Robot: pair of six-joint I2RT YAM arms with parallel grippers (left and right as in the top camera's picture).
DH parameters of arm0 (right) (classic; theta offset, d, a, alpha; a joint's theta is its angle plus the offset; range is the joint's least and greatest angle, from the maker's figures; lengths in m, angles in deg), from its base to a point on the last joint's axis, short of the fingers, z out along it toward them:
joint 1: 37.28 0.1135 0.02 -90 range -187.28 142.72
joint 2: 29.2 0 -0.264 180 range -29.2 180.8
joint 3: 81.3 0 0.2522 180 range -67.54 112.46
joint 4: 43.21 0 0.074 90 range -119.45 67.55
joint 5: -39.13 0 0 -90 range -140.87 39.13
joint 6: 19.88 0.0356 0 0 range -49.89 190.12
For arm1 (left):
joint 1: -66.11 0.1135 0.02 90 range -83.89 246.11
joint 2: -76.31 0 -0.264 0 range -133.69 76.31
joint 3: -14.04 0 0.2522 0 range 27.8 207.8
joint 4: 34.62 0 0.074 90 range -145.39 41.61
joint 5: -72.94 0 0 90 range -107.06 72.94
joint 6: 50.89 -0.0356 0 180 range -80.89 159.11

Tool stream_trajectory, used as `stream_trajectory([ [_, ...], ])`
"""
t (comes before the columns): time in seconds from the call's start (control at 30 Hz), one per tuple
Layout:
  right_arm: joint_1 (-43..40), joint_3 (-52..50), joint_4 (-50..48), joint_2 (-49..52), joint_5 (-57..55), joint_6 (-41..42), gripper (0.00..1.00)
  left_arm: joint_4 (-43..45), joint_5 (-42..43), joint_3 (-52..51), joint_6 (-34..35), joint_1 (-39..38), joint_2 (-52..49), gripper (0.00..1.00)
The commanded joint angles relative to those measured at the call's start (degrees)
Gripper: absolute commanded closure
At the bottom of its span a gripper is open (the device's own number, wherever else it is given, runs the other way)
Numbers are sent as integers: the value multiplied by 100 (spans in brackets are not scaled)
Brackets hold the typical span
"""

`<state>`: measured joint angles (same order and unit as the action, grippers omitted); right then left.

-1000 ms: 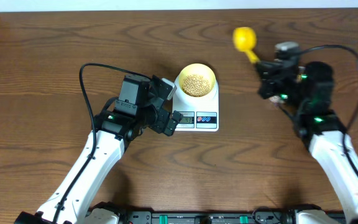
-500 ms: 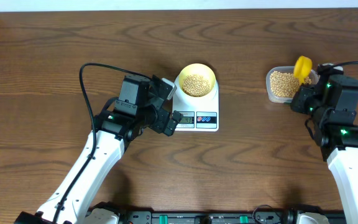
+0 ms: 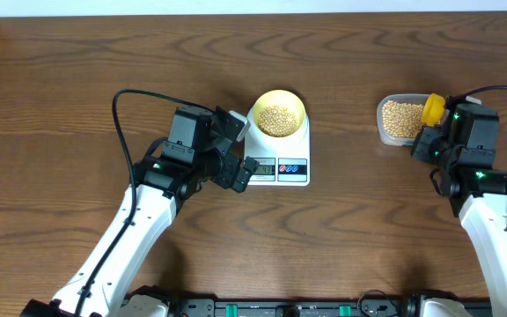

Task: Scoop item into bowl and weigh 50g on scale
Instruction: 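Lower the scoop into the soybeans with the right gripper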

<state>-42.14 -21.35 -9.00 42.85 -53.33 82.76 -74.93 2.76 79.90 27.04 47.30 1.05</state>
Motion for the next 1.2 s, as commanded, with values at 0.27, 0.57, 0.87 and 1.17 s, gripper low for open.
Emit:
stream_trajectory([
  [0.27,-31,13,13,616,264,90,99,7,48,-33,-31,26,-39,0],
  [0.57,-31,13,-160,859,1425,472,99,4,48,-33,-31,26,-39,0],
  [0.87,-39,13,-160,855,1976,715,99,7,48,-33,-31,26,-39,0],
  [1.17,-229,13,-162,852,2017,1519,99,4,48,-33,-31,26,-39,0],
])
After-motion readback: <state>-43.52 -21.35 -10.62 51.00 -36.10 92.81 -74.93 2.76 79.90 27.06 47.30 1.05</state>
